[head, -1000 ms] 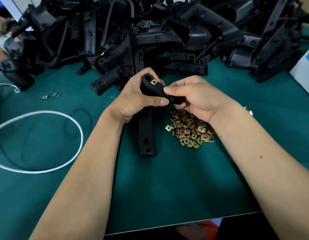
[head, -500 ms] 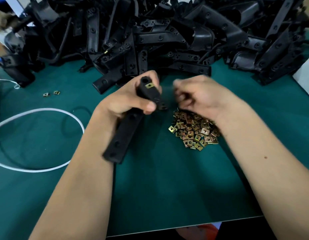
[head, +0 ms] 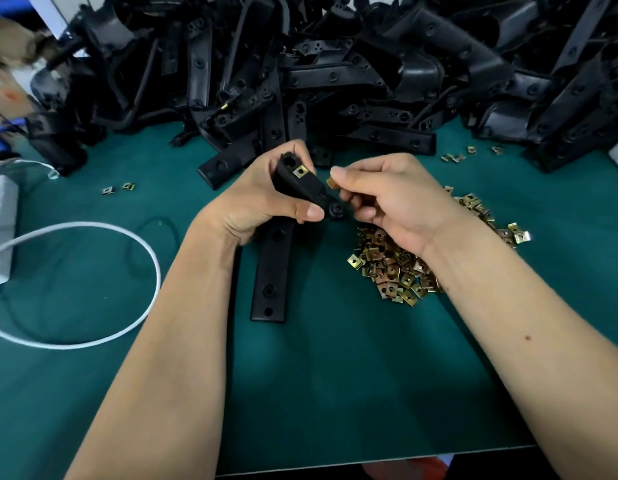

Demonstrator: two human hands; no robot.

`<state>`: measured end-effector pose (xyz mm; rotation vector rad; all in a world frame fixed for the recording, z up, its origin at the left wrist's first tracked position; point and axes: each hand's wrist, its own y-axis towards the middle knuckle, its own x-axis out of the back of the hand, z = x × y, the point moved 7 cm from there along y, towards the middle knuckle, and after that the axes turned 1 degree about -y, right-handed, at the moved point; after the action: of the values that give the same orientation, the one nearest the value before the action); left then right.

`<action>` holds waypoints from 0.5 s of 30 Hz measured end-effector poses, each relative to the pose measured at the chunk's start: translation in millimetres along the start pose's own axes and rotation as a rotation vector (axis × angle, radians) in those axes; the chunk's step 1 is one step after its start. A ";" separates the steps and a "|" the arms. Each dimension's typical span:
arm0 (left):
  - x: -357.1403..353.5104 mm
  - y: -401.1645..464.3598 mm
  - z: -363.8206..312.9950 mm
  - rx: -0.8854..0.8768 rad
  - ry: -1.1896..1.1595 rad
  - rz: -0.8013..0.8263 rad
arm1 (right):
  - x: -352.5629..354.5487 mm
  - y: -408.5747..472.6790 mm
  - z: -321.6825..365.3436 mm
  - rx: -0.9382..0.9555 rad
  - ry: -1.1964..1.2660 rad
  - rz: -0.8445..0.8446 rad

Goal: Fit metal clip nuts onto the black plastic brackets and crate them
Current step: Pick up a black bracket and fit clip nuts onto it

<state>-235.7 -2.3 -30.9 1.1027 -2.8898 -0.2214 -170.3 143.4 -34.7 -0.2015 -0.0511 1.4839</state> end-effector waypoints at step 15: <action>-3.1 0.8 0.0 0.037 0.027 -0.014 | -0.8 -0.2 -7.8 -0.095 0.011 -0.015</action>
<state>-233.9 0.3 -30.8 1.1224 -2.8750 -0.1529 -169.0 141.9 -42.2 -0.2855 -0.1143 1.4670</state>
